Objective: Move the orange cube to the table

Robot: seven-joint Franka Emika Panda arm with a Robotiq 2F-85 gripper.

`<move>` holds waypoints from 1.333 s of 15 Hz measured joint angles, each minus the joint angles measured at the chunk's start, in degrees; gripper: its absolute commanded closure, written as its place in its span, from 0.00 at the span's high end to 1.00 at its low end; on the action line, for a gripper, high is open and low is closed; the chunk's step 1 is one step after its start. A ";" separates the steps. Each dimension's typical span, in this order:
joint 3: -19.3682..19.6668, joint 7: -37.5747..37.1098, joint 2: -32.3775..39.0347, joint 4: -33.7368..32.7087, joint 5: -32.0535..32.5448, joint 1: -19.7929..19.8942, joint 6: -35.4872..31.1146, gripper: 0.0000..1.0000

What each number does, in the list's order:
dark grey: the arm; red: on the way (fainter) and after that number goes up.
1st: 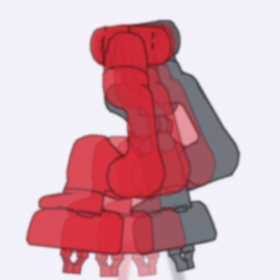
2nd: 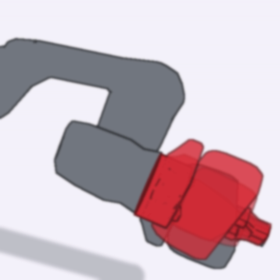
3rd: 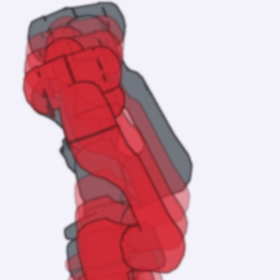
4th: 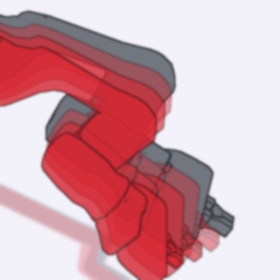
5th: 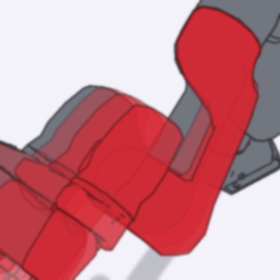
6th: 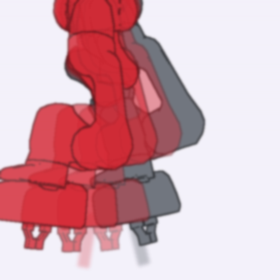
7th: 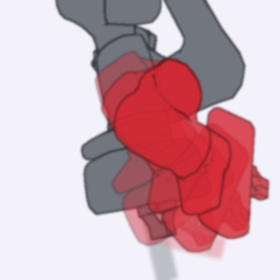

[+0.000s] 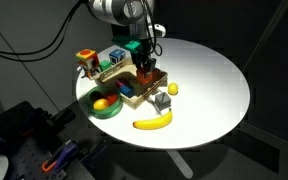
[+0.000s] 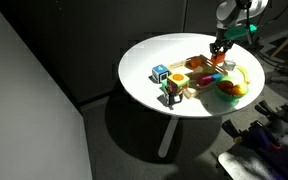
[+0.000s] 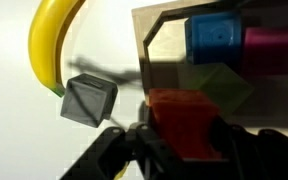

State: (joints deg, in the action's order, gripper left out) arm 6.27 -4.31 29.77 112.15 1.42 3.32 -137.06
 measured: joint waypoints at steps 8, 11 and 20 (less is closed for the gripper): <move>2.99 0.41 0.19 2.30 0.56 2.21 1.03 0.24; 3.56 1.12 0.49 3.34 0.72 3.14 1.16 0.24; 3.69 5.56 2.16 4.17 0.73 5.18 1.60 1.00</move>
State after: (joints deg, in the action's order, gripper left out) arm 9.95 1.25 31.93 116.31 2.15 8.50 -135.47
